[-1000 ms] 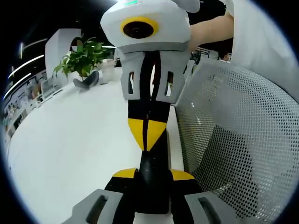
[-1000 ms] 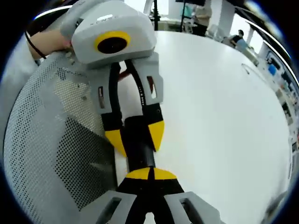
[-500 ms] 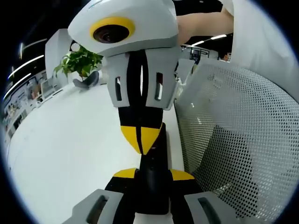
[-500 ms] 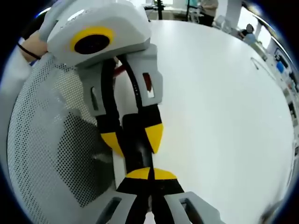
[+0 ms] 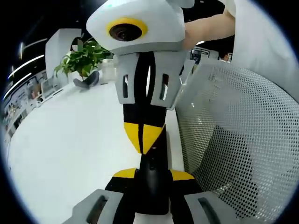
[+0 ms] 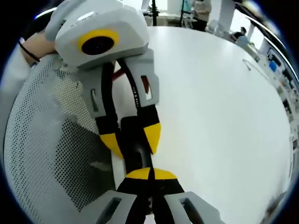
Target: Press the specified remote control buttons in sequence, fully releasing each button before pressing the next.
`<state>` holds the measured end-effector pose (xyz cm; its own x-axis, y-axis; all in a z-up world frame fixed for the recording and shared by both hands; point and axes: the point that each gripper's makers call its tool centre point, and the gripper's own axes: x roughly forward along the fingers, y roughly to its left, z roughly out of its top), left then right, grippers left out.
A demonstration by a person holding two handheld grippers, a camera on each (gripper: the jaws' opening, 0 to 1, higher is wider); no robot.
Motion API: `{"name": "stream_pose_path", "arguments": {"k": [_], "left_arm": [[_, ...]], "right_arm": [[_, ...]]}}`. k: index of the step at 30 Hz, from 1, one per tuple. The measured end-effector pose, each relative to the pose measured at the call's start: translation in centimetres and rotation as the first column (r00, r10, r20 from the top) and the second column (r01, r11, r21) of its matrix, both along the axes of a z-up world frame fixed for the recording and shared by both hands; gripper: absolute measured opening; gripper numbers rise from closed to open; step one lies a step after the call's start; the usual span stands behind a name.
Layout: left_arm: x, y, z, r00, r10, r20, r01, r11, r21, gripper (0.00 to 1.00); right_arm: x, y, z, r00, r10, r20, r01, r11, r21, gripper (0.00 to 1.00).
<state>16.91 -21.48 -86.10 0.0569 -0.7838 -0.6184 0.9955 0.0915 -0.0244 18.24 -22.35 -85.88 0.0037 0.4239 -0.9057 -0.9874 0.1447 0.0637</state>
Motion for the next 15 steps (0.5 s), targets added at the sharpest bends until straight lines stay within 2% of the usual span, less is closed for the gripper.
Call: {"name": "stream_pose_path", "arguments": {"k": [1, 5, 9, 15], "left_arm": [[0.0, 0.0, 0.0, 1.0, 0.001, 0.0, -0.001, 1.0, 0.0, 0.24], [0.0, 0.0, 0.0, 1.0, 0.001, 0.0, -0.001, 1.0, 0.0, 0.24], [0.0, 0.0, 0.0, 1.0, 0.0, 0.0, 0.0, 1.0, 0.0, 0.24], [0.0, 0.0, 0.0, 1.0, 0.001, -0.001, -0.001, 1.0, -0.002, 0.25]], "right_arm": [[0.0, 0.0, 0.0, 1.0, -0.02, 0.0, 0.02, 1.0, 0.003, 0.0], [-0.2, 0.4, 0.5, 0.999, 0.015, 0.032, -0.015, 1.0, 0.002, 0.0], [-1.0, 1.4, 1.2, 0.999, 0.036, 0.014, -0.037, 0.998, 0.047, 0.0], [-1.5, 1.2, 0.4, 0.997, 0.071, 0.013, -0.071, 0.997, 0.021, 0.0]]}}
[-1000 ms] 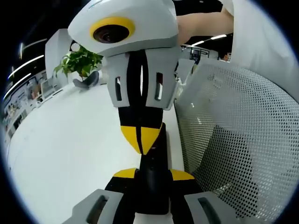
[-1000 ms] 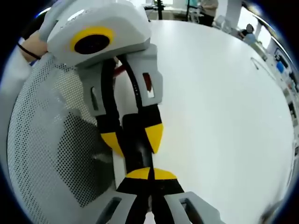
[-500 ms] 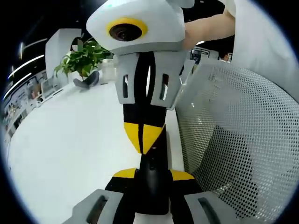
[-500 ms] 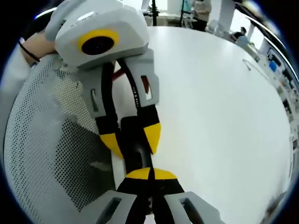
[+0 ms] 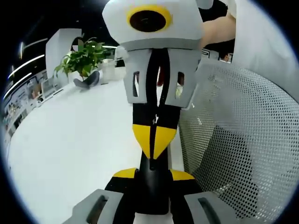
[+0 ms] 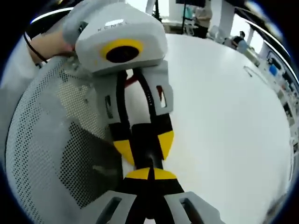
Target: Press the specified remote control buttons in sequence, fully releasing each button before pressing the next.
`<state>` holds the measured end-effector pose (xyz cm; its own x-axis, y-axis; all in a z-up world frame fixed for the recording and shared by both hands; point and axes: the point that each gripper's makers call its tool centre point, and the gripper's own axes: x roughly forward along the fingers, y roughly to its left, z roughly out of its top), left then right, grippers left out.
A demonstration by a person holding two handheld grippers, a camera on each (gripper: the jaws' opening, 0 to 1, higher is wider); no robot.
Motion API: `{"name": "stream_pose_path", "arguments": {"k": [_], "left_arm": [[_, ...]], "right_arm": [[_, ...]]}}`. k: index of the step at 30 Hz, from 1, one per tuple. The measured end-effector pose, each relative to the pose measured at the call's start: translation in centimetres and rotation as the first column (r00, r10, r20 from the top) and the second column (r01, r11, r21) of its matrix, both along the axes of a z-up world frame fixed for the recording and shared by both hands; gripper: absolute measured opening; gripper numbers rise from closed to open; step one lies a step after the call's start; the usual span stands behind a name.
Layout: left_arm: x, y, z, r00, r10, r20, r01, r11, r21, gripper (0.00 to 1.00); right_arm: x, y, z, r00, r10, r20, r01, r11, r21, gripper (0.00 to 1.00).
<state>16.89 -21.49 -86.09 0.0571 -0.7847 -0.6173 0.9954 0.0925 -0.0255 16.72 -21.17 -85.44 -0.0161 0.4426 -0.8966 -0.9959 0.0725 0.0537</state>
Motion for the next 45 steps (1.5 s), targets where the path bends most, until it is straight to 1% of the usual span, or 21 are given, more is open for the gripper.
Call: {"name": "stream_pose_path", "arguments": {"k": [4, 12, 16, 20, 27, 34, 38, 44, 45], "left_arm": [[0.0, 0.0, -0.03, 1.0, -0.002, 0.0, 0.002, 1.0, 0.0, 0.25], [-0.02, -0.05, -0.03, 1.0, -0.003, -0.001, 0.003, 1.0, -0.001, 0.25], [-0.01, -0.05, -0.04, 1.0, -0.004, -0.003, 0.004, 1.0, -0.001, 0.24], [-0.01, -0.05, 0.0, 1.0, -0.004, -0.003, 0.004, 1.0, -0.001, 0.24], [-0.04, -0.04, -0.02, 1.0, -0.005, 0.0, 0.005, 1.0, 0.0, 0.24], [-0.05, -0.03, -0.01, 1.0, -0.004, 0.001, 0.004, 1.0, 0.001, 0.24], [-0.06, -0.02, -0.02, 1.0, -0.005, 0.001, 0.005, 1.0, 0.001, 0.24], [-0.06, -0.02, 0.0, 1.0, -0.006, 0.0, 0.006, 1.0, 0.0, 0.24], [-0.04, 0.0, 0.0, 1.0, -0.006, 0.0, 0.006, 1.0, 0.0, 0.24]], "right_arm": [[-0.11, -0.05, 0.07, 1.0, -0.002, -0.003, 0.002, 1.0, 0.003, 0.0], [-0.18, 0.07, -0.16, 0.999, 0.044, 0.025, -0.043, 0.998, -0.037, 0.0], [-0.17, 0.05, -0.18, 0.994, 0.088, 0.067, -0.085, 0.995, -0.051, 0.0], [-0.14, 0.02, -0.18, 0.992, 0.087, 0.091, -0.083, 0.995, -0.048, 0.0], [0.1, 0.15, -0.19, 0.995, 0.058, 0.084, -0.054, 0.997, -0.047, 0.0], [0.0, 0.11, -0.04, 0.997, 0.038, 0.074, -0.037, 0.999, -0.013, 0.0], [-0.1, 0.18, -0.05, 0.994, 0.063, 0.085, -0.062, 0.998, -0.021, 0.0], [-0.19, 0.59, -0.02, 0.995, 0.073, 0.074, -0.073, 0.997, -0.009, 0.0], [-0.15, 0.64, -0.08, 0.993, 0.082, 0.079, -0.081, 0.997, -0.015, 0.0]]}}
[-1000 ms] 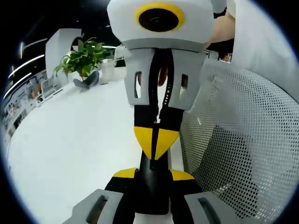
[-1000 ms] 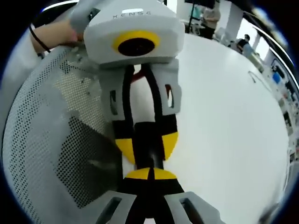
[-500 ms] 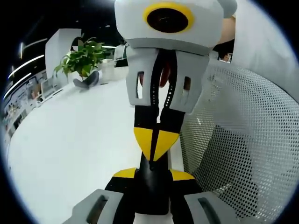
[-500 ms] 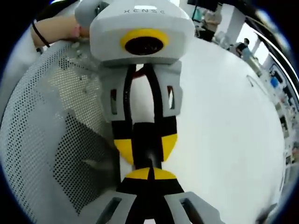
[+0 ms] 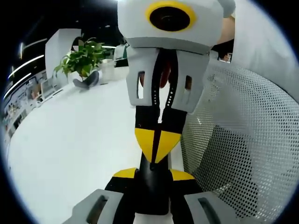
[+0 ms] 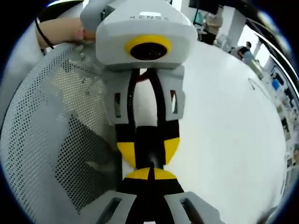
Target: Press the specified remote control buttons in sequence, fully releasing each button before pressing the next.
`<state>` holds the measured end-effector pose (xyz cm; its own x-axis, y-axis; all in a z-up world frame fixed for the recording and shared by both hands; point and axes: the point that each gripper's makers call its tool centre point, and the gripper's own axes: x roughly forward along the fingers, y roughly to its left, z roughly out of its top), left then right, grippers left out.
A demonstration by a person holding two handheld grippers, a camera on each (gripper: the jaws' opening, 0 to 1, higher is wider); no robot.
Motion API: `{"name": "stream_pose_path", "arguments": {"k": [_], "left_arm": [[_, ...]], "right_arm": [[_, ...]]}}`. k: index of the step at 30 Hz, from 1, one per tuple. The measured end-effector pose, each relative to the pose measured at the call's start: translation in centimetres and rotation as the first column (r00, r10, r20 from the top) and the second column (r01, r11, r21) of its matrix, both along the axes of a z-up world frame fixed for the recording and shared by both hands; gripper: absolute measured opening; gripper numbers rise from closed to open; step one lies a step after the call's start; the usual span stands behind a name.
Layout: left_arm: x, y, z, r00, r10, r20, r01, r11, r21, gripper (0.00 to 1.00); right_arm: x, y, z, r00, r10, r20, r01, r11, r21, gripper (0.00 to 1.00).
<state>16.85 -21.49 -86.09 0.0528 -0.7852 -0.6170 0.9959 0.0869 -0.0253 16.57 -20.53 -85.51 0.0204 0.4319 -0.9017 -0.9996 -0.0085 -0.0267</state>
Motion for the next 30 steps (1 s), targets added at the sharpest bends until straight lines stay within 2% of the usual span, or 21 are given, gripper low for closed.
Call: {"name": "stream_pose_path", "arguments": {"k": [4, 11, 17, 21, 23, 27, 30], "left_arm": [[0.0, 0.0, 0.01, 1.0, 0.0, 0.0, 0.0, 1.0, -0.001, 0.24], [0.03, 0.01, -0.01, 1.0, 0.003, -0.001, -0.003, 1.0, -0.002, 0.24], [0.01, -0.01, 0.04, 1.0, 0.007, 0.0, -0.007, 1.0, 0.0, 0.24], [0.04, -0.01, 0.04, 1.0, 0.009, 0.001, -0.009, 1.0, 0.001, 0.24], [0.05, -0.02, 0.04, 1.0, 0.008, 0.002, -0.008, 1.0, 0.002, 0.24], [0.04, 0.0, 0.03, 1.0, 0.008, 0.003, -0.008, 1.0, 0.004, 0.24], [0.05, 0.01, 0.02, 1.0, 0.01, 0.003, -0.01, 1.0, 0.003, 0.24]], "right_arm": [[0.04, -0.02, -0.09, 1.0, 0.026, 0.011, -0.026, 1.0, -0.017, 0.0], [0.13, 0.04, -0.18, 0.999, 0.027, 0.027, -0.026, 0.999, -0.039, 0.0], [0.05, 0.06, -0.27, 0.993, 0.064, 0.099, -0.057, 0.996, -0.065, 0.0], [0.07, -0.01, -0.23, 0.987, 0.063, 0.145, -0.057, 0.997, -0.045, 0.0], [0.19, 0.03, -0.13, 0.99, 0.032, 0.138, -0.03, 0.999, -0.018, 0.0], [0.27, 0.09, 0.05, 0.997, -0.051, 0.065, 0.048, 0.997, 0.052, 0.0], [0.24, 0.08, 0.13, 0.997, -0.05, 0.058, 0.047, 0.997, 0.054, 0.0]]}}
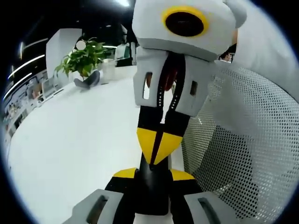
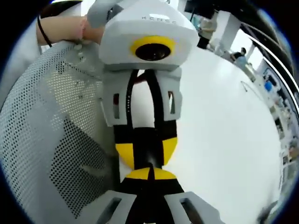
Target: Press the specified remote control buttons in sequence, fully releasing each button before pressing the next.
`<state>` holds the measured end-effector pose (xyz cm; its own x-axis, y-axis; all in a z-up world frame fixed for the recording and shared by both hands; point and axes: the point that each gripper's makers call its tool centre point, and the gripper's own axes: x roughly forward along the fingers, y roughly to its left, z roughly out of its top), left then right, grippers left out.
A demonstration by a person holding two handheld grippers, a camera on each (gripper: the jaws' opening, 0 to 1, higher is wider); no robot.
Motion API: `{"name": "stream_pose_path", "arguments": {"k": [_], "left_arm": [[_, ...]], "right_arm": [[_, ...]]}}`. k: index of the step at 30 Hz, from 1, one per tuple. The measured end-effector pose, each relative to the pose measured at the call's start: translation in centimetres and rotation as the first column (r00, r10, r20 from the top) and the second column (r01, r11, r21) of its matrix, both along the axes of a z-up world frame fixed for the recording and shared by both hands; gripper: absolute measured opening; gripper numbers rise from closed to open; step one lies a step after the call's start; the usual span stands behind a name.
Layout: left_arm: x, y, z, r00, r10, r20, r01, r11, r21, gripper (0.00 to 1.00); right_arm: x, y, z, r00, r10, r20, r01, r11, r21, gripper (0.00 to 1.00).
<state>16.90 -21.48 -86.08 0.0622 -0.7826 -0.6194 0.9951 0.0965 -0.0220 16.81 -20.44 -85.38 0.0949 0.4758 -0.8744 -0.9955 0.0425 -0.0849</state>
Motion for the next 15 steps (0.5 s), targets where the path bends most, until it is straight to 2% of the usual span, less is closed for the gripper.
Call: {"name": "stream_pose_path", "arguments": {"k": [6, 11, 15], "left_arm": [[0.0, 0.0, -0.01, 1.0, -0.001, 0.0, 0.001, 1.0, 0.0, 0.24], [0.0, 0.0, 0.0, 1.0, -0.001, 0.0, 0.001, 1.0, -0.001, 0.24], [0.02, -0.02, -0.01, 1.0, 0.016, -0.003, -0.016, 1.0, -0.008, 0.25]], "right_arm": [[-0.22, 0.63, -0.07, 0.998, 0.06, 0.027, -0.06, 0.998, -0.017, 0.0], [-0.22, 0.57, -0.17, 0.991, 0.131, 0.04, -0.129, 0.99, -0.049, 0.0], [-0.23, 0.66, -0.29, 0.987, 0.158, 0.042, -0.154, 0.985, -0.079, 0.0]]}}
